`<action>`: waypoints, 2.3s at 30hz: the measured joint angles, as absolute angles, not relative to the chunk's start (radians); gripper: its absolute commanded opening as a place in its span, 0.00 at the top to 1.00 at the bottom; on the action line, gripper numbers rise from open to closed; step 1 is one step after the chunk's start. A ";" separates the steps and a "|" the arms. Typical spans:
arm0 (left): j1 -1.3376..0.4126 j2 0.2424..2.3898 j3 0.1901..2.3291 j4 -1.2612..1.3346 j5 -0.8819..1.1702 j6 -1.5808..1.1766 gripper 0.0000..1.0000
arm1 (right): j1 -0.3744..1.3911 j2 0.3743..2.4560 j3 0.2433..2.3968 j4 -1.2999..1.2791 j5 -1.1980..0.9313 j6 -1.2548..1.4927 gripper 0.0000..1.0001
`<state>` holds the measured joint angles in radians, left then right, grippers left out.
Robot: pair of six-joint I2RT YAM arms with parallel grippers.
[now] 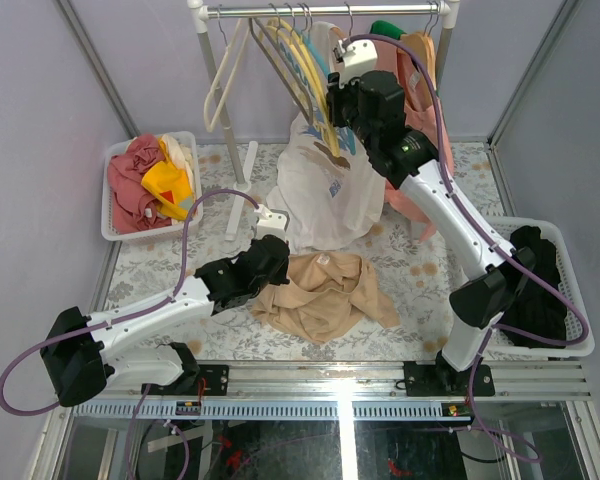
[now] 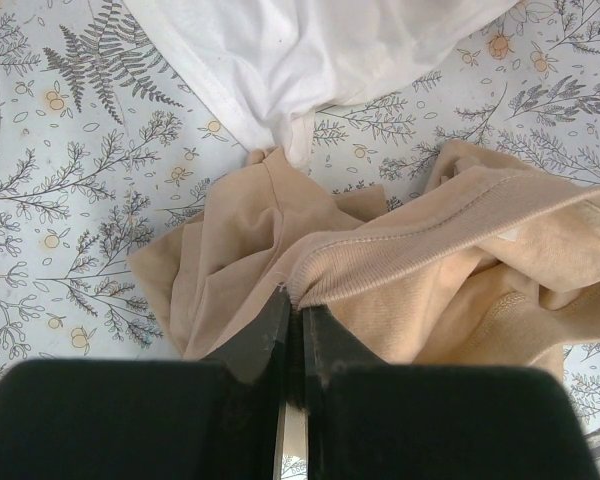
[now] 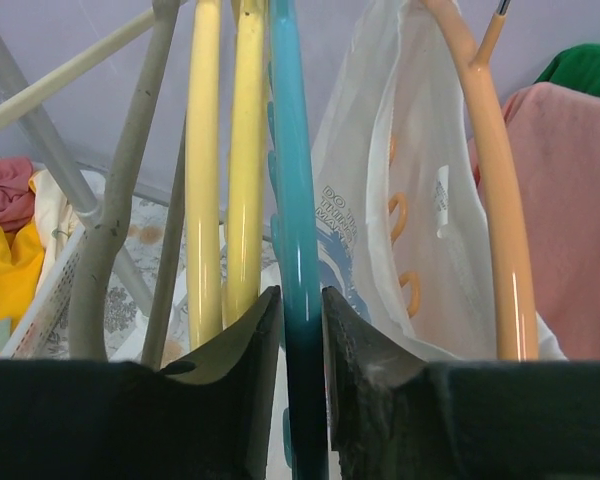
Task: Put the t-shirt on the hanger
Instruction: Pick up the hanger from the clothesline.
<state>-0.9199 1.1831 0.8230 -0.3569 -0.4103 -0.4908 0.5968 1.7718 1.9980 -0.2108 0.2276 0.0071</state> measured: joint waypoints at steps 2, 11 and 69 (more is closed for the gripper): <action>-0.920 1.183 0.823 -0.357 -0.410 -0.490 1.00 | 0.595 1.778 2.009 -0.210 0.227 0.006 0.70; -0.920 1.183 0.846 -0.360 -0.421 -0.477 1.00 | 0.589 1.840 2.082 -0.205 0.224 -0.006 0.69; -0.918 1.161 0.868 -0.381 -0.434 -0.468 1.00 | 0.579 1.641 2.103 -0.586 0.150 0.074 1.00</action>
